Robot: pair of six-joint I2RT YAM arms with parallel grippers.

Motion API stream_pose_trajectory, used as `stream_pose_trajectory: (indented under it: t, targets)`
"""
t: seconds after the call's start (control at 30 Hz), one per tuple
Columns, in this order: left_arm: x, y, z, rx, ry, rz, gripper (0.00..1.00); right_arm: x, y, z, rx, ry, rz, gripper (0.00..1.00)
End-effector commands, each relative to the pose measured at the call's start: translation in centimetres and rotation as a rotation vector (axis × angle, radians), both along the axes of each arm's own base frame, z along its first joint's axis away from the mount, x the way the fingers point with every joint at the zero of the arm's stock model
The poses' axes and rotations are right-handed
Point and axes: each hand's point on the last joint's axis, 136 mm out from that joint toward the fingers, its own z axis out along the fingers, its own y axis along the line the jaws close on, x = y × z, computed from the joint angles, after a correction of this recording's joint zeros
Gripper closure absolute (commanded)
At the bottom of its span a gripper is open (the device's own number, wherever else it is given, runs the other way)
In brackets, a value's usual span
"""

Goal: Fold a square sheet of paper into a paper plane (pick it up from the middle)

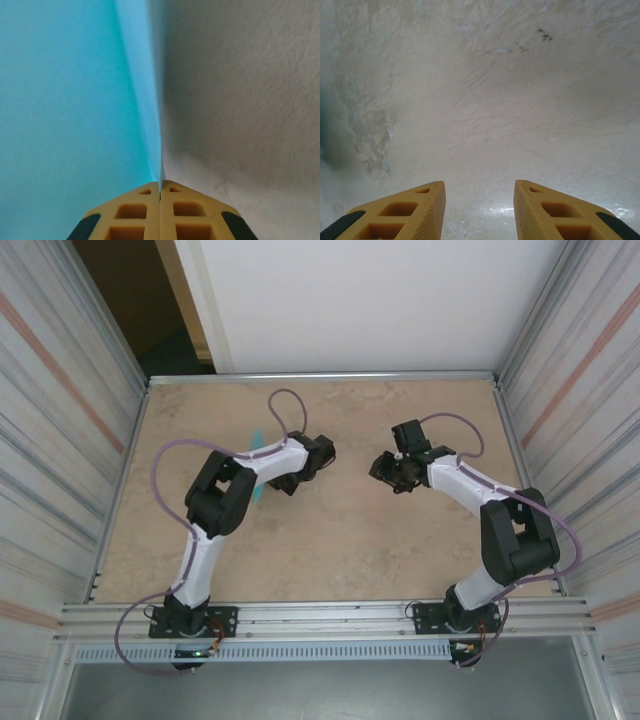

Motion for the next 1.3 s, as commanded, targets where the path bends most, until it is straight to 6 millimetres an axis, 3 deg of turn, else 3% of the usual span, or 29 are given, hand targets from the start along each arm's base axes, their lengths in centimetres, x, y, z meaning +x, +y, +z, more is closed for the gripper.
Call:
stream_pose_trajectory:
  t: [0.0, 0.2, 0.53, 0.67, 0.83, 0.9, 1.0, 1.13, 1.27]
  targets:
    - [0.4, -0.5, -0.2, 0.073, -0.022, -0.021, 0.96, -0.3, -0.9, 0.8, -0.013, -0.022, -0.02, 0.61]
    - [-0.7, -3.1, -2.1, 0.009, 0.023, -0.036, 0.84, -0.5, -0.9, 0.5, -0.006, -0.014, -0.024, 0.6]
    - [-2.7, -7.6, -0.9, -0.292, 0.049, -0.018, 0.74, -0.3, -0.5, -0.1, 0.014, -0.005, -0.027, 0.61]
    - [-4.7, -10.5, 0.0, -0.498, 0.105, -0.009, 0.69, -0.3, -0.6, -0.3, 0.013, -0.002, -0.03, 0.61]
    - [-8.6, -16.3, 3.6, -0.951, 0.217, -0.051, 0.62, -0.1, -0.3, -0.6, 0.028, 0.002, -0.028, 0.6]
    - [-9.4, -17.5, 5.1, -1.079, 0.216, -0.094, 0.62, 0.0, 0.0, -0.8, 0.039, 0.004, -0.025, 0.6]
    - [-8.4, -15.7, 6.6, -1.207, 0.149, -0.056, 0.61, 0.1, 0.5, -0.9, 0.053, 0.005, -0.013, 0.6]
    - [-4.8, -10.1, 6.2, -1.406, 0.069, 0.146, 0.55, 0.3, 1.3, -1.1, 0.066, 0.004, 0.005, 0.6]
    - [-2.0, -6.4, 4.5, -1.504, 0.053, 0.294, 0.55, 0.3, 2.0, -1.2, 0.072, 0.006, 0.018, 0.6]
